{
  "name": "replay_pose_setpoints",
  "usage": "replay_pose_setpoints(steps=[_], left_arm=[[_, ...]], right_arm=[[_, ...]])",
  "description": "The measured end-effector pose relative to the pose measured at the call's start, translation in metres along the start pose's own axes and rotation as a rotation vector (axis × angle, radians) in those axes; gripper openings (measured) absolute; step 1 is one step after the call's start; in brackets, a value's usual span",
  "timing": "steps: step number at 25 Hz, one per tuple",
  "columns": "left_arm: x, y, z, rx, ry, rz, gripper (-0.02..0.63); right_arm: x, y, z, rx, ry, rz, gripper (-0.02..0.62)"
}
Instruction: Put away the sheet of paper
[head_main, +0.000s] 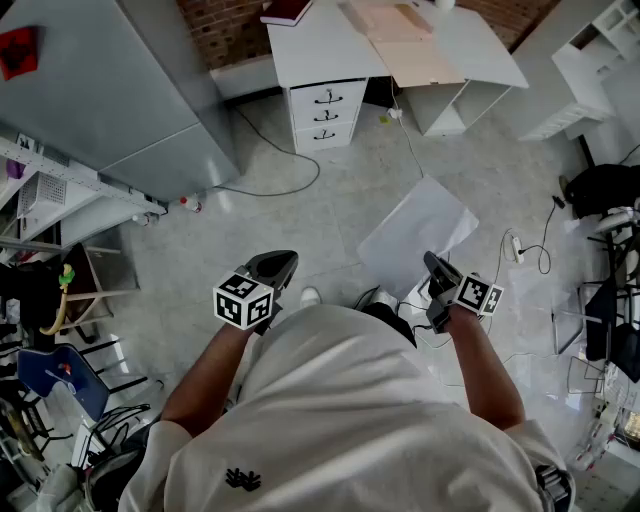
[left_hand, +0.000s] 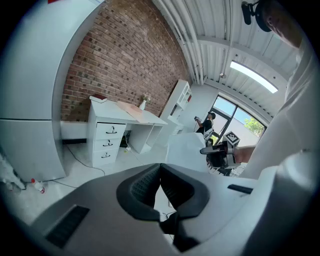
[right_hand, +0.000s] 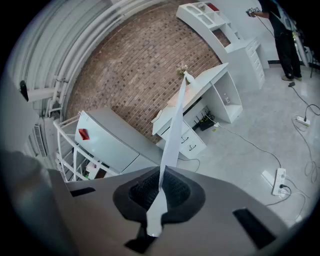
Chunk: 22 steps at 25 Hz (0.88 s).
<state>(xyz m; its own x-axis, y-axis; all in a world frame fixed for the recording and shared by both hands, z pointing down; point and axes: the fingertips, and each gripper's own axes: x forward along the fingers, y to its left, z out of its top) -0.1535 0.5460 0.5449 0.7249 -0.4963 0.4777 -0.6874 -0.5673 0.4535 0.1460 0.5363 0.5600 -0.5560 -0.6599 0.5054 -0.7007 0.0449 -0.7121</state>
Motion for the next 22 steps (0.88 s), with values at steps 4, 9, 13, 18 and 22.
replay_pose_setpoints(steps=[4,9,13,18,22], left_arm=[[-0.022,0.021,-0.002,0.001,-0.009,-0.008,0.025],[-0.025,0.034,0.005,-0.024,-0.038,-0.013,0.025],[-0.012,0.037,0.022,-0.023,-0.065,-0.026,0.025],[0.012,0.051,0.052,-0.01,-0.08,-0.016,0.025],[0.03,0.058,0.084,0.004,-0.077,-0.006,0.025]], right_arm=[[0.014,0.023,-0.011,0.012,-0.015,0.004,0.029],[0.015,0.036,-0.012,0.031,-0.023,-0.014,0.029],[0.024,0.037,0.002,0.103,-0.051,0.01,0.029],[0.051,0.03,0.038,0.11,-0.07,0.045,0.029],[0.073,0.031,0.079,0.115,-0.094,0.097,0.029]])
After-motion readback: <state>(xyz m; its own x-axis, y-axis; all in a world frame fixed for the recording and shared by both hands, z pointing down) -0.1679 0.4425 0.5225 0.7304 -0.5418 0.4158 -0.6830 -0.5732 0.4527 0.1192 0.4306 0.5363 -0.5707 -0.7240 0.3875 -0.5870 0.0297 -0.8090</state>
